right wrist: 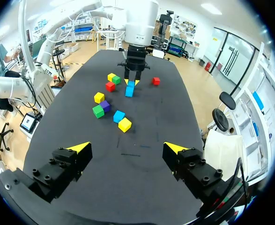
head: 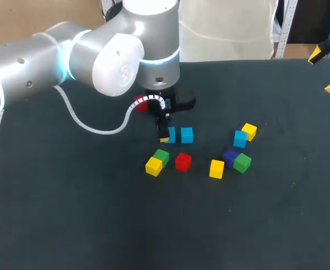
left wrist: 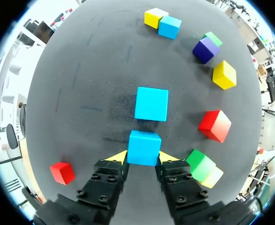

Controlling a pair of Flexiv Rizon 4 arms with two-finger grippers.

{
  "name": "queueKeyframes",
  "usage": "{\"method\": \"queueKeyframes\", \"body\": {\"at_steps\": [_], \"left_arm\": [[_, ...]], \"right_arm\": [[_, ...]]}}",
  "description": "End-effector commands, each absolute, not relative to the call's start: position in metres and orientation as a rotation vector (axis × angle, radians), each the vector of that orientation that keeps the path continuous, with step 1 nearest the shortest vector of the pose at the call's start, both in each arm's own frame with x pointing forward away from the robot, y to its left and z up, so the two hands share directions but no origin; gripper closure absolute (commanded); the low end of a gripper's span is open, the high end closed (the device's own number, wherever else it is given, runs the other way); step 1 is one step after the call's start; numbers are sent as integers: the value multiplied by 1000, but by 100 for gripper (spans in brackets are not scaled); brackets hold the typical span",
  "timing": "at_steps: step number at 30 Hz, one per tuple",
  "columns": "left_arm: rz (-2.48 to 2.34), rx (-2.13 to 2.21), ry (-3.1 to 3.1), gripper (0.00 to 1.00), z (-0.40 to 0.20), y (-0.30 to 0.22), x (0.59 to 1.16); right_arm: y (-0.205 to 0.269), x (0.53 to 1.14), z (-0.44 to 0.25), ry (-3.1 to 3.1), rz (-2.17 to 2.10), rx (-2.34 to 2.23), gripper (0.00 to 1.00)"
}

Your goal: Place the blue cubes, place green cubes on the blue cubes, place the yellow cubes on the green cubes, then place the red cubes on the yellow cubes, and place purple cube on the red cubes.

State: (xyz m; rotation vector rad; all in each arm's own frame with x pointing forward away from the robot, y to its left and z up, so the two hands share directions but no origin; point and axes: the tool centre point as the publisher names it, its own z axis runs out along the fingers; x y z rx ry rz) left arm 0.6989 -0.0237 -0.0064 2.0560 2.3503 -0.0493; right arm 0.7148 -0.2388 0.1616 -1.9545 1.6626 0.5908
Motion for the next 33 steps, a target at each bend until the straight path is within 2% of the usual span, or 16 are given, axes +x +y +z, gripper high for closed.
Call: {"method": "queueKeyframes", "body": {"at_steps": [1,13,14,15,16,22,25,27,33], "left_arm": [[-51,2064,2352,100,-7,-24,701],[-60,2072,2351,100,-10,-23,701],[-62,2073,2352,91,-10,-23,701],[-62,2073,2353,85,-10,-23,701],[-63,2073,2353,83,-10,-23,701],[-64,2075,2357,47,-10,-23,701],[-64,2077,2358,14,-10,-23,701],[-65,2077,2358,0,-10,-23,701],[-69,2058,2353,0,-4,-21,701]], "right_arm": [[-239,715,162,1663,590,-1954,0],[-239,715,162,1663,590,-1954,0],[-239,715,162,1663,590,-1954,0],[-239,715,162,1663,590,-1954,0],[-239,715,162,1663,590,-1954,0],[-239,715,162,1663,590,-1954,0],[-239,715,162,1663,590,-1954,0],[-239,715,162,1663,590,-1954,0],[-239,715,162,1663,590,-1954,0]]}}
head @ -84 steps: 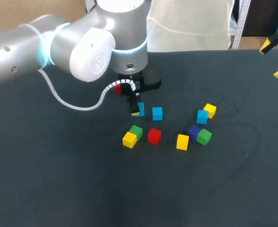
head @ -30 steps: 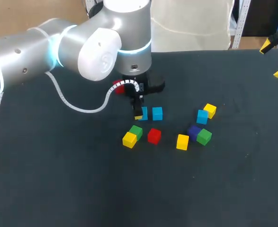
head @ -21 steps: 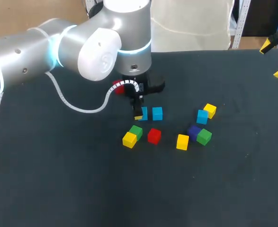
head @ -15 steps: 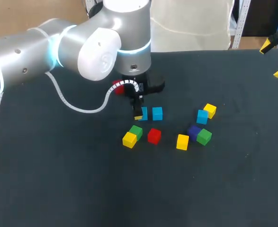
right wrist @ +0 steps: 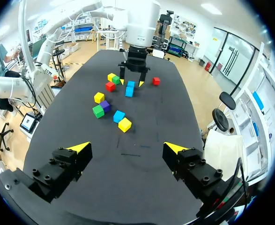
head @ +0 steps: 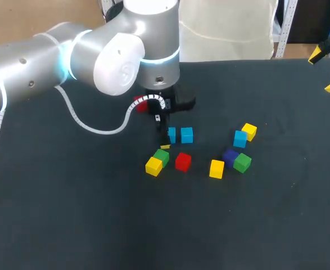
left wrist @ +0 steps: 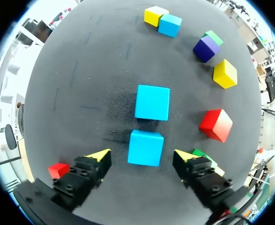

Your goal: Place the blue cubes, place green cubes on the blue cubes, place the yellow cubes on the green cubes, then place the red cubes on the yellow cubes, and place purple cube on the red cubes.

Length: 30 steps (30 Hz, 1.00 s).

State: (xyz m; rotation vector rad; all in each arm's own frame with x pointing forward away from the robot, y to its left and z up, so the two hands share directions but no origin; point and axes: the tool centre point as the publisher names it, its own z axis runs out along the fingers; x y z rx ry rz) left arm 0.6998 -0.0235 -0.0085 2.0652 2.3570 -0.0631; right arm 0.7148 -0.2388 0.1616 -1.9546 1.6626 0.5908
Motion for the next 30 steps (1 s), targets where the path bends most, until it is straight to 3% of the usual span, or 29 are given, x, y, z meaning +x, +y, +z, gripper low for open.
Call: {"method": "queueKeyframes", "body": {"at_steps": [1,16,30], "left_arm": [[-73,2050,2349,0,-2,-21,700],[-125,2026,2258,0,44,2,685],[-367,1894,2162,0,47,36,679]], "right_arm": [[-239,715,162,1663,590,-1954,0],[-239,715,162,1663,590,-1954,0],[-239,715,162,1663,590,-1954,0]]}}
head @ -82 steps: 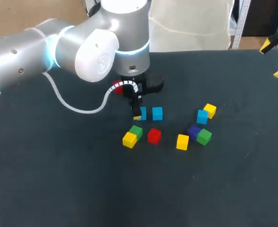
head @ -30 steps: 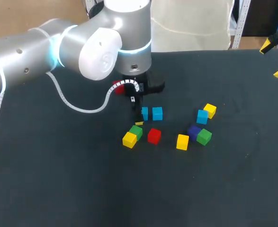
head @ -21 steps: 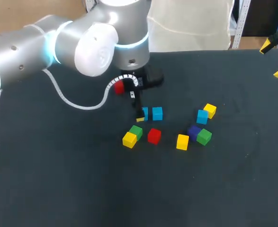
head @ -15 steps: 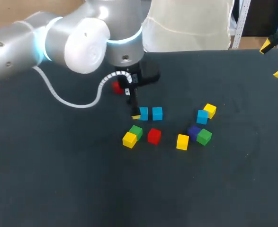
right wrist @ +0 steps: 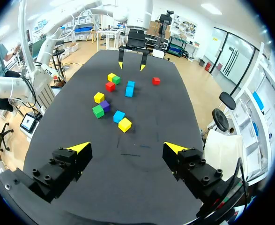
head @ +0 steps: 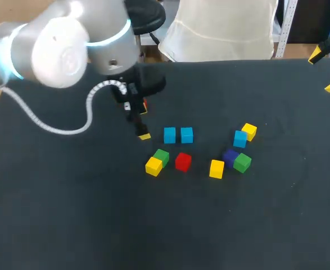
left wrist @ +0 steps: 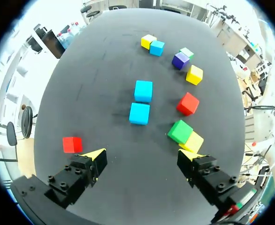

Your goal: Place the blue cubes, place green cubes on the blue cubes, place the yellow cubes on the green cubes, then place the red cubes on the yellow cubes, and place purple cube on the red cubes.

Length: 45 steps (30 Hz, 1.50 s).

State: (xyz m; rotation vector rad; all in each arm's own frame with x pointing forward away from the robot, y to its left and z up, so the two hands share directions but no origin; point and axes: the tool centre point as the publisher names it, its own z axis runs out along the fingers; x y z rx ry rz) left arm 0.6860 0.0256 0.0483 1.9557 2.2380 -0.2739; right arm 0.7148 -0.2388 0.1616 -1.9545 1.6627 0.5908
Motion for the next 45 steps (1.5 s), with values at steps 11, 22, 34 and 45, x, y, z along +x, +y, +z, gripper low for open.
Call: {"method": "queueKeyframes", "body": {"at_steps": [11,22,34,45], "left_arm": [[-451,1846,2156,0,46,41,676],[-539,1774,2092,0,54,53,667],[-633,1732,1956,0,62,61,660],[-658,1738,1962,0,57,65,659]], "right_arm": [[-239,715,162,1663,590,-1954,0],[-239,715,162,1663,590,-1954,0],[-239,715,162,1663,590,-1954,0],[-239,715,162,1663,590,-1954,0]]}}
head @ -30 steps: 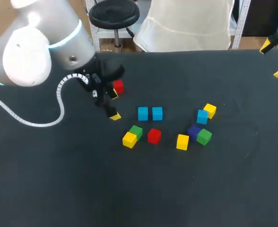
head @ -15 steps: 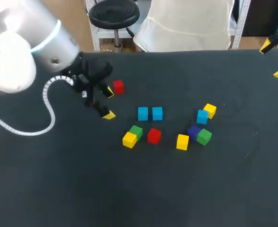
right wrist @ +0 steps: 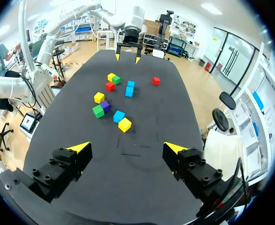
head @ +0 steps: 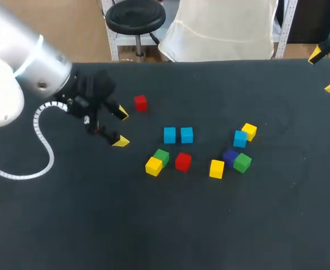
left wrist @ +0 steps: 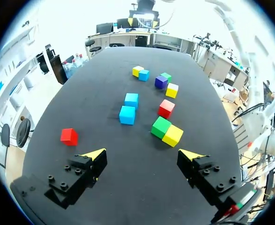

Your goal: Place the blue cubes, place green cubes on the blue cubes, place the yellow cubes on the green cubes, then place the red cubes on the yellow cubes, and place purple cube on the red cubes.

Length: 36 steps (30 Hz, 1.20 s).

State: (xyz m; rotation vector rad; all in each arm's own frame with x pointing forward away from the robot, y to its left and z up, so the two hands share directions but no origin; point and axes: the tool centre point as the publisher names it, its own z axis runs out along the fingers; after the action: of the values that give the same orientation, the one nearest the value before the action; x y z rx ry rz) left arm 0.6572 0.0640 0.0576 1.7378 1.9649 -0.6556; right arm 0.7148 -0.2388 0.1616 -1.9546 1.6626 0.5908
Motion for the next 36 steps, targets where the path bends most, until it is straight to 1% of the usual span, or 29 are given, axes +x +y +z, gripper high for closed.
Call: {"method": "queueKeyframes", "body": {"at_steps": [1,15,18,25,33,36], "left_arm": [[-658,1738,1962,0,57,65,659],[-658,1738,1962,0,57,65,659],[-658,1738,1962,0,57,65,659],[-658,1738,1962,0,57,65,659],[-658,1738,1962,0,57,65,659],[-658,1738,1962,0,57,65,659]], "right_arm": [[-239,715,162,1663,590,-1954,0],[-239,715,162,1663,590,-1954,0],[-237,720,162,1566,558,-2115,0],[-206,708,155,1218,545,-2465,0],[-190,686,144,822,517,-2692,0],[-190,685,143,801,514,-2718,0]]}}
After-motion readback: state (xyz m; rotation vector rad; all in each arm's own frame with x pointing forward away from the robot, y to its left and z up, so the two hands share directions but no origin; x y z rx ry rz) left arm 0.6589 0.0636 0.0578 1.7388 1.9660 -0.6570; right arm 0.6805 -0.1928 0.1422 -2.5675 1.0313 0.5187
